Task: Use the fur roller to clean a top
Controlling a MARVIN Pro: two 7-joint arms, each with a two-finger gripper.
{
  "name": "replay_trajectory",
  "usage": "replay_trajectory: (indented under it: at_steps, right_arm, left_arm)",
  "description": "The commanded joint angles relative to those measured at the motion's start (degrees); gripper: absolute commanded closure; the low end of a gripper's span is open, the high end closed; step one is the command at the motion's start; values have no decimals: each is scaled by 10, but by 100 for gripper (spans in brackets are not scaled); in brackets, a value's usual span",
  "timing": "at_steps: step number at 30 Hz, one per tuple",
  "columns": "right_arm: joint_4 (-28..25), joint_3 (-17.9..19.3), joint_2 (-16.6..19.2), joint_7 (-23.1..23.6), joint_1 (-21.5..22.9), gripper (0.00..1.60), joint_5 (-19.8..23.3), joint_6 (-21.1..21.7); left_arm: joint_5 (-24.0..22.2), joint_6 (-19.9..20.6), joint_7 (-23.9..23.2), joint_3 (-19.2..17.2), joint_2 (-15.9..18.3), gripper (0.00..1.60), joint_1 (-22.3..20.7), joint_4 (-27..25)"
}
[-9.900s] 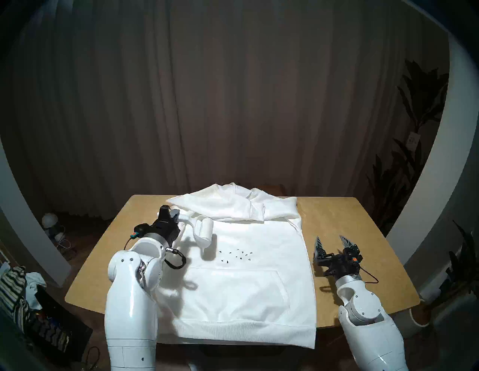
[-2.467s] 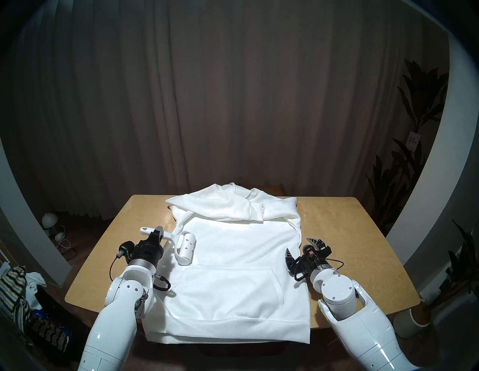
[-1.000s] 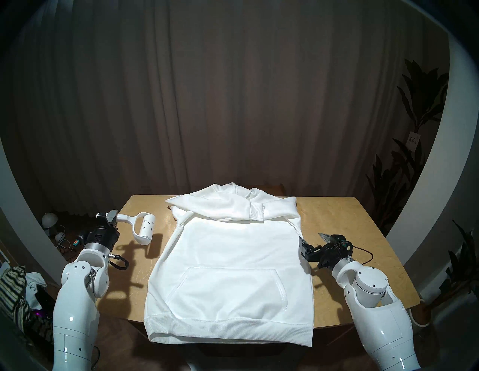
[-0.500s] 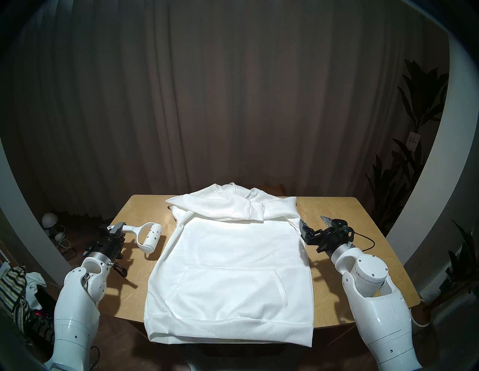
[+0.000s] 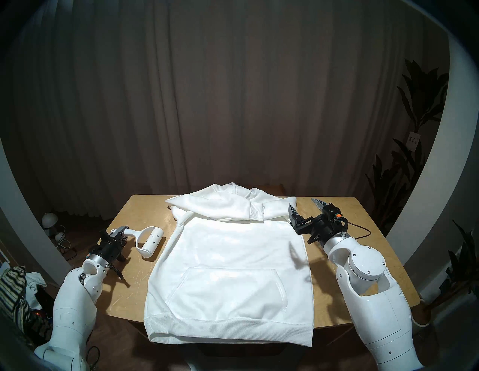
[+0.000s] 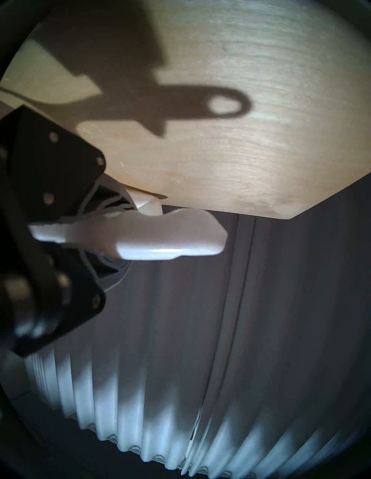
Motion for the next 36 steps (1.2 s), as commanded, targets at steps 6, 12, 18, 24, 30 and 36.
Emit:
replay_trajectory:
  at_steps: [6,12,18,24,30,36]
  right_arm:
    - [-52,0,0,-18,-12,0,-20,-6]
    - [-59,1,-3,-29,-21,0,-23,-3]
    - [-54,6,-5,-33,-27,0,-21,-7]
    - [-43,15,-9,-37,-29,0,-16,-11]
    - [-35,26,-11,-37,-32,0,-5,-20]
    - [-29,37,-34,-44,-28,0,32,-13]
  left_arm:
    - [43,34,-48,39,37,160,-85,109]
    - [44,-5,-4,31,39,160,-66,72]
    - [24,-45,58,2,33,160,-40,2]
    - [11,-55,105,-6,29,160,-32,-42]
    - [-28,-76,192,-26,12,160,-17,-94]
    - [-45,-126,261,-41,-1,160,-4,-139]
